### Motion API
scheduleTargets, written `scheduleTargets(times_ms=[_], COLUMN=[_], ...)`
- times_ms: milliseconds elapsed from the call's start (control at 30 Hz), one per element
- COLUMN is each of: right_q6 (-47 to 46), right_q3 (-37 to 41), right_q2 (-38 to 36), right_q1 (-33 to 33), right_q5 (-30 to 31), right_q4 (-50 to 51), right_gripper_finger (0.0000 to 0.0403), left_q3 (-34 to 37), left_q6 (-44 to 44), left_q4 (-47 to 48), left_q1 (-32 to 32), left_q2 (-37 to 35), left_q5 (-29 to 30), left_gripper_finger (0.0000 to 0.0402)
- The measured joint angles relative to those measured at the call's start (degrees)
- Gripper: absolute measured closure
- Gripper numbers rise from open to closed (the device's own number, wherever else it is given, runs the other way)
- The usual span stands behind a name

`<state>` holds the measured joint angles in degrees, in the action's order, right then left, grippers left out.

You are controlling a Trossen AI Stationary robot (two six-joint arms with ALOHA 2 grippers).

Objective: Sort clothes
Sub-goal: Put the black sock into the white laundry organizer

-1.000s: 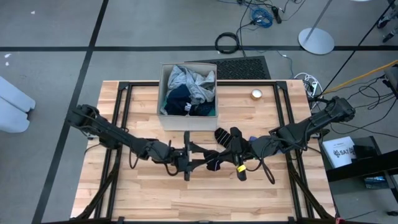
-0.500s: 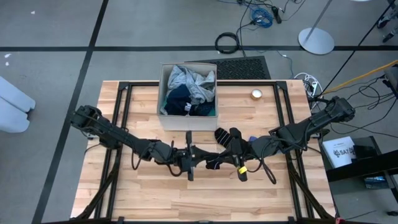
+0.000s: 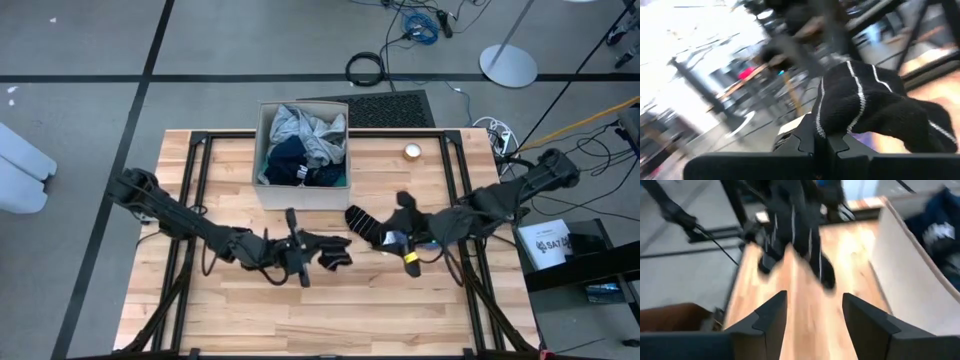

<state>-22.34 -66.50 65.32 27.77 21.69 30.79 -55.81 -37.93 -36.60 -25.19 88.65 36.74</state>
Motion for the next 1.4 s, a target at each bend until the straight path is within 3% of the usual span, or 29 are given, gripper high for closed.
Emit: scheduleTargets(times_ms=[133,233,333,433,533,633,867,1167,1400], right_q6=[-4.8,-6.8,-6.7,-7.5,-7.4,-6.0,-5.5,-5.5,-5.4], right_q3=[0.1,1.6,3.7,3.8,3.8,3.8,3.8,3.8,3.8], right_q2=[-0.8,-0.9,-0.8,-0.8,-0.8,-1.0,-0.9,-0.9,-0.9], right_q1=[4.1,7.1,8.7,8.8,8.7,8.7,8.7,8.7,8.7], right_q5=[8.5,13.5,14.4,14.2,14.3,14.3,14.2,14.1,14.1], right_q4=[8.5,10.8,11.2,13.3,13.9,13.9,14.6,14.4,14.3], right_gripper_finger=[0.0225,0.0228,0.0229,0.0229,0.0229,0.0229,0.0229,0.0229,0.0229], left_q3=[0.0,-0.6,-3.8,-9.4,-15.4,-19.5,-20.8,-20.8,-20.7], left_q6=[-1.4,-0.2,3.1,8.7,15.4,18.9,27.7,34.9,35.9], left_q4=[2.2,7.0,16.5,29.1,39.8,45.9,47.3,49.1,46.4], left_q1=[0.9,3.1,7.1,13.1,20.4,27.3,40.8,52.9,57.1], left_q2=[-3.8,-8.3,-12.5,-15.1,-15.6,-14.7,-12.5,-4.1,4.3], left_q5=[7.3,7.8,6.8,3.1,-4.3,-9.9,-22.5,-28.3,-30.9], left_gripper_finger=[0.0400,0.0400,0.0401,0.0401,0.0401,0.0401,0.0401,0.0401,0.0401])
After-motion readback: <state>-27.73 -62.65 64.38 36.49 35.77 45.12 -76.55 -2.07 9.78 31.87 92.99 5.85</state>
